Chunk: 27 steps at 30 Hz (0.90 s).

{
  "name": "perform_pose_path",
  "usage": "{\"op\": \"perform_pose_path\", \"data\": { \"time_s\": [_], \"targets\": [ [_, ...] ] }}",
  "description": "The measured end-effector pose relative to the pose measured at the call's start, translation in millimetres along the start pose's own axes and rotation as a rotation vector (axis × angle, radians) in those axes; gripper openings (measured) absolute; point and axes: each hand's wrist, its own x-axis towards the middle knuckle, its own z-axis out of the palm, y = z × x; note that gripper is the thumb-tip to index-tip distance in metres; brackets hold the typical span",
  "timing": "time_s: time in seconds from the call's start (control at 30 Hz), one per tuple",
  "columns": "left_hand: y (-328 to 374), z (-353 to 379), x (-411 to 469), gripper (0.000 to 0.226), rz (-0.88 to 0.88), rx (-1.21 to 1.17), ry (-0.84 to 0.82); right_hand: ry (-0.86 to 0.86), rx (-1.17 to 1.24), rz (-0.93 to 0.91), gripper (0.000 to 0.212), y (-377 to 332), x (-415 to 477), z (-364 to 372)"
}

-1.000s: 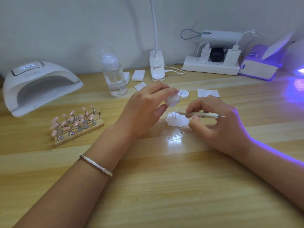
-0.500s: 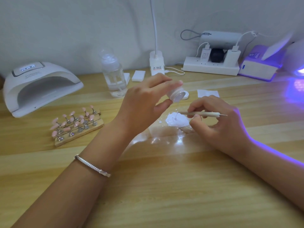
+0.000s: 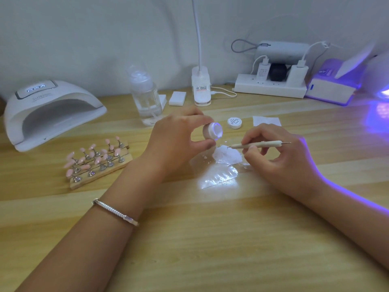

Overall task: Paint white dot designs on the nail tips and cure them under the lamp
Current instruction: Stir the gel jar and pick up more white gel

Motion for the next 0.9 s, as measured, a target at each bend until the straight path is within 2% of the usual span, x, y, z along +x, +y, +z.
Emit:
{"op": "perform_pose_path", "data": {
  "time_s": [0.17, 0.3, 0.4, 0.5, 0.57, 0.7, 0.83, 0.9],
  "targets": [
    [-9.6, 5.9, 1.6, 0.032, -0.146, -0.196, -0.114, -0.063, 0.008, 0.022, 0.01, -1.1, 1.1, -0.1],
    [-15.0, 6.4, 0.1, 0.023, -0.289, -0.383, -0.119, -0.084, 0.031, 0.042, 0.011, -2.1, 0.7, -0.3],
    [-19.2, 6.7, -0.6, 0.018, -0.362, -0.421, -0.089, -0.104, 0.027, 0.051, 0.011, -3.0, 1.0, 0.4],
    [-24.0, 9.2, -3.1, 0.018, -0.424, -0.362, -0.095, -0.071, 0.025, 0.034, 0.013, -3.4, 1.3, 0.1],
    [-27.0, 11.1, -3.6, 0.02, -0.429, -0.24, -0.108, -0.083, 0.043, 0.041, 0.012, -4.2, 1.2, 0.0],
    [-30.9, 10.7, -1.6, 0.035, -0.482, -0.019, -0.128, -0.065, 0.049, 0.022, 0.02, -5.1, 2.4, -1.8],
    [-31.3, 9.7, -3.2, 0.04, -0.486, -0.031, -0.148, -0.054, 0.1, 0.063, 0.011, -4.4, 2.4, -1.0],
    [-28.8, 7.1, -2.3, 0.055, -0.482, -0.069, -0.156, -0.056, 0.141, 0.092, 0.014, -2.8, 2.2, -0.6]
  ]
}}
